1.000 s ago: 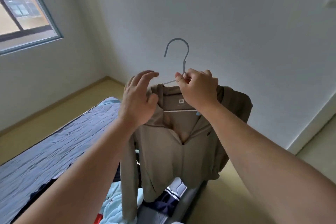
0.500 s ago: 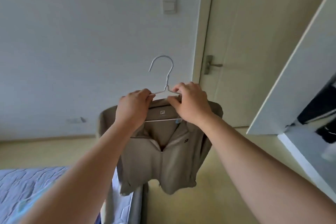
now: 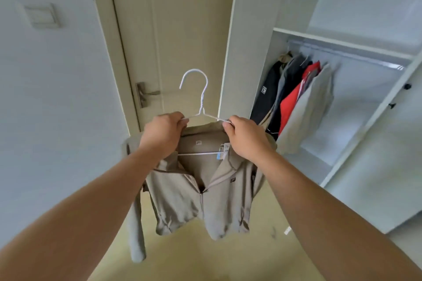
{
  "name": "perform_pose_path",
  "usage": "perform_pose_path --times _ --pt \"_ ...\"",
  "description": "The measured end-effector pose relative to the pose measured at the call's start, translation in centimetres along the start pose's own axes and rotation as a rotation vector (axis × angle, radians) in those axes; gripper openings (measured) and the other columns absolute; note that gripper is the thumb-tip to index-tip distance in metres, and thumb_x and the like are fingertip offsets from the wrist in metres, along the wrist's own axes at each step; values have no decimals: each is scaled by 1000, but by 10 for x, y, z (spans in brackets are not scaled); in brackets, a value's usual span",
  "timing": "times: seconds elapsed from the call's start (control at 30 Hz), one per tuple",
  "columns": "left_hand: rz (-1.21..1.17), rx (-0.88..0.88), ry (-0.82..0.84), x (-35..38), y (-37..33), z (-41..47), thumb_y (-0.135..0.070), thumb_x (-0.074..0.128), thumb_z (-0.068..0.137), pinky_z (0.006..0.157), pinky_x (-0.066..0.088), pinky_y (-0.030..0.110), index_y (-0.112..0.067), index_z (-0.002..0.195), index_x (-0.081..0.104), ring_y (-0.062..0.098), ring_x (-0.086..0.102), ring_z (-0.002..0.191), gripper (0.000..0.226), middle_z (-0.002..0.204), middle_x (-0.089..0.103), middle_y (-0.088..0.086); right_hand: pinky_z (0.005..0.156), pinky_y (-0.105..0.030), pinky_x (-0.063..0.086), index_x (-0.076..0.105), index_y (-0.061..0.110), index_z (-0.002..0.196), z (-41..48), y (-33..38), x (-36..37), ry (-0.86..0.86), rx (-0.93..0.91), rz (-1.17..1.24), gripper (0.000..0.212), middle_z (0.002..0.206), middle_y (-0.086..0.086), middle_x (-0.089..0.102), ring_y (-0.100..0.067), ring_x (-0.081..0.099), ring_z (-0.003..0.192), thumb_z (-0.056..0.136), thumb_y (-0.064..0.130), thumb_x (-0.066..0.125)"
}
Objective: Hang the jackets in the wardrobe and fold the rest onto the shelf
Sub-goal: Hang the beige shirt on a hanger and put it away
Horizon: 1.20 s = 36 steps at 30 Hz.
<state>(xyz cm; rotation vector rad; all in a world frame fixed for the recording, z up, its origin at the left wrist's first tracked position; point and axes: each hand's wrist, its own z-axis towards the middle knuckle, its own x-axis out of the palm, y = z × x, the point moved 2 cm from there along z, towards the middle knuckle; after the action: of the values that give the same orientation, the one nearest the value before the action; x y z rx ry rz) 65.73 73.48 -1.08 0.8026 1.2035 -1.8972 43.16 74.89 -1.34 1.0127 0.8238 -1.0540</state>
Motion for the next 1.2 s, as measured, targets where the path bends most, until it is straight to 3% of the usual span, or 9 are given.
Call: perform_pose_path --times 0.1,0.17,0.3,0.43,0.6,0.77,0.9,1.03,1.2 --pt "-14 57 125 26 -24 34 -38 45 106 71 53 40 -18 85 58 32 60 76 32 76 62 5 62 -37 35 57 20 90 6 -45 -17 -59 16 -7 32 80 1 64 -33 60 81 104 44 42" --pt "30 132 172 42 -39 57 -37 44 106 77 50 40 -21 80 53 32 60 79 32 76 59 1 63 -38 43 62 20 93 10 -70 -24 -80 19 -49 34 78 -2 66 -32 60 79 104 45 42" --pt "-19 291 10 60 -73 121 -30 53 104 84 48 41 -17 90 65 30 60 89 22 90 66 3 65 -42 48 59 18 88 42 -105 -46 -149 30 -171 34 72 -2 60 -31 57 73 105 42 42" --pt "-148 387 -115 84 -119 189 -26 57 101 71 41 30 -17 96 71 26 61 84 17 91 70 3 53 -39 46 55 17 81 77 -145 -73 -392 82 -232 33 63 -3 54 -30 52 58 105 36 45" --pt "180 363 288 166 -143 253 -35 47 104 76 49 34 -20 97 69 32 61 89 28 96 69 8 69 -41 52 54 21 96 97 -205 -33 -2 234 -290 34 78 -4 62 -30 61 73 107 44 31" --pt "56 446 259 231 -175 303 -38 44 104 72 52 38 -26 90 64 30 61 82 28 84 66 2 60 -38 53 54 25 94 118 -263 -17 -120 339 -326 38 67 8 51 -20 55 60 106 47 24" --pt "38 596 366 286 -197 360 -41 48 103 70 52 35 -29 96 71 24 64 82 28 85 70 -3 57 -34 53 54 28 99 144 -305 -4 -76 444 -382 41 70 9 55 -15 55 58 104 50 20" --pt "-52 750 463 342 -224 419 -42 53 102 77 54 37 -27 95 73 19 64 86 26 88 71 -7 49 -29 35 50 28 88 173 -338 8 -120 572 -523 35 63 11 49 -15 40 48 105 47 26" --pt "-207 983 650 404 -275 484 -38 61 98 75 49 26 -25 95 74 11 64 82 19 83 69 -11 52 -30 36 54 27 96 207 -371 5 -93 793 -573 31 67 7 51 -20 46 53 107 45 31"
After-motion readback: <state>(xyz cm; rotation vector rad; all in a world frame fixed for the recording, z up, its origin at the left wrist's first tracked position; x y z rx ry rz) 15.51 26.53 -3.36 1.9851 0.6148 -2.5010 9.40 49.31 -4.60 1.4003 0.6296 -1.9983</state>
